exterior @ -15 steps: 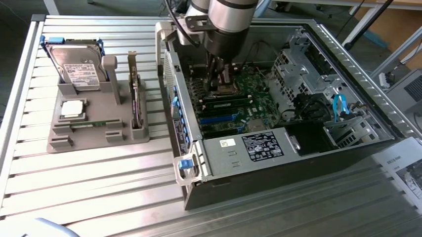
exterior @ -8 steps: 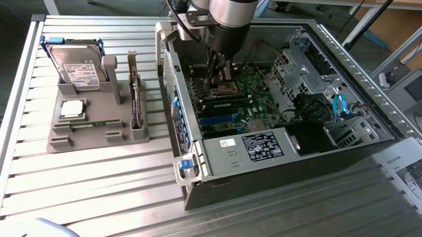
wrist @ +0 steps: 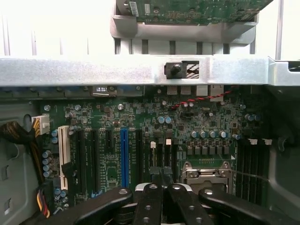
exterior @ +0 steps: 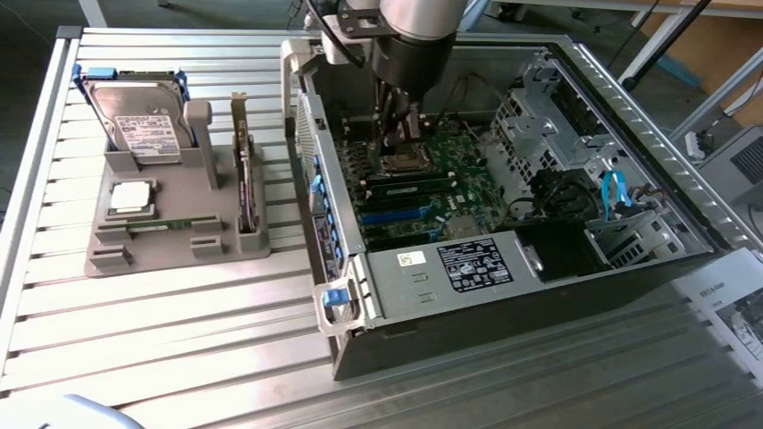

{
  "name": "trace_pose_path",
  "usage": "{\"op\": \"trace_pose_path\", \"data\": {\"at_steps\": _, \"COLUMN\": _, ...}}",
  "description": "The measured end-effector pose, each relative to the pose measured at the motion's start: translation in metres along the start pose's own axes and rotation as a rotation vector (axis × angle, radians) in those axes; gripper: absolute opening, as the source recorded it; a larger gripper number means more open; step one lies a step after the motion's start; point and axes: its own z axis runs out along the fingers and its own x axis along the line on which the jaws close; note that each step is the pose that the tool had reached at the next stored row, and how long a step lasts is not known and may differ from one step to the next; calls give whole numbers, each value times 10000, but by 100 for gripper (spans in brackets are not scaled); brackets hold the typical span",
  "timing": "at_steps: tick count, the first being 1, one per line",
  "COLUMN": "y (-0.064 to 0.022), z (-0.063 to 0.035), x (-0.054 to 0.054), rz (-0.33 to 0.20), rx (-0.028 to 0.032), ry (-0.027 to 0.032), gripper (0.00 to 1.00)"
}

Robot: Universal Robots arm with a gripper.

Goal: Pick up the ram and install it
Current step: 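Press down the ram until it locks into place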

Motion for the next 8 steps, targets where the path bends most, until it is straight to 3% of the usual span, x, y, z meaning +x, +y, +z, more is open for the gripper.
{"op": "trace_pose_path", "data": {"at_steps": 8, "y": -3, "z": -78, "x": -2, "rz": 0, "rx": 0, "ry": 3, "gripper": 10}}
